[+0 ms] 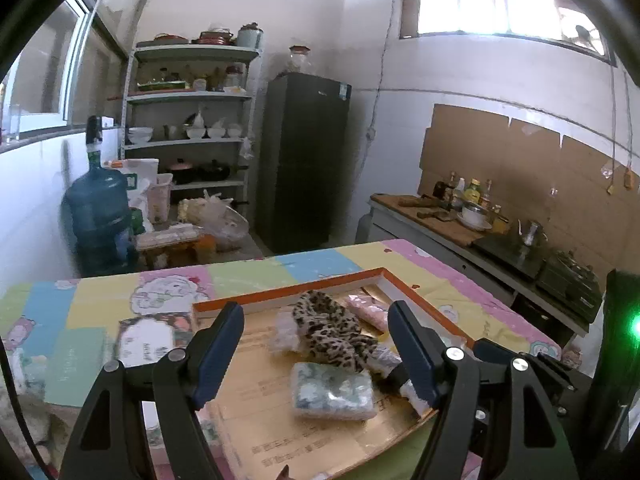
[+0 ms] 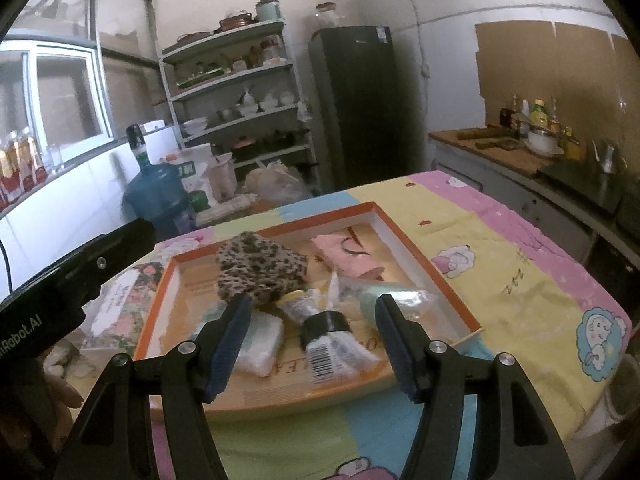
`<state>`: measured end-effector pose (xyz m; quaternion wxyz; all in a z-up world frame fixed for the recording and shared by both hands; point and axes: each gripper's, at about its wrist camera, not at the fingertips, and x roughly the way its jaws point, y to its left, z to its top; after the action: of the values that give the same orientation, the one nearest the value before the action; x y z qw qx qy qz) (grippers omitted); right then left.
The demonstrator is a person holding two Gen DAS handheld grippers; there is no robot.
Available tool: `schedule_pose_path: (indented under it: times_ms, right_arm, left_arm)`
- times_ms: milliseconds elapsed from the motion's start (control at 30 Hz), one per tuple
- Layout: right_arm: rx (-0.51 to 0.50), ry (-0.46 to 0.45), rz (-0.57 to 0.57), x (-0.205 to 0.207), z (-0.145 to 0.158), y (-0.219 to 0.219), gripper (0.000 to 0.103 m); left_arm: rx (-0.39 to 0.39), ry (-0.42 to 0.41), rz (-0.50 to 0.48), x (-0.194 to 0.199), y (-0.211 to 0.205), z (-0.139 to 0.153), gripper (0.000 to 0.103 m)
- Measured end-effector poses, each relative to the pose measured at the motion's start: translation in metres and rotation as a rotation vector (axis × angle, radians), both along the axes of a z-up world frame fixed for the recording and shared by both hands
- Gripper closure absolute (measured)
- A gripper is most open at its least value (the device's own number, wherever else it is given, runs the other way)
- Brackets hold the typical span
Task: Organize soft objects
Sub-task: 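Move both tools back toward the remaining plush toys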
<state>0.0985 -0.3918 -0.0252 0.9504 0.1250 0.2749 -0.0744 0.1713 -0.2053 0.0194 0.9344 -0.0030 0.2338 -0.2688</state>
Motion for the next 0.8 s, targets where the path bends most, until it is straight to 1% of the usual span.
schedule_pose_path:
  times_ms: [433,800]
  right_arm:
    - [-0.032,-0.037,0.052,-0.010,0.018,0.046,0.036]
    - [-0.053,-0.049,0.122,-0.011,0.026,0.090,0.036]
  left_arm:
    - [-0.004,-0.042,0.061,-0.025,0.051,0.012,0.029]
    - [-0.026,-0.025,0.109,-0.037,0.095,0.011,0.029]
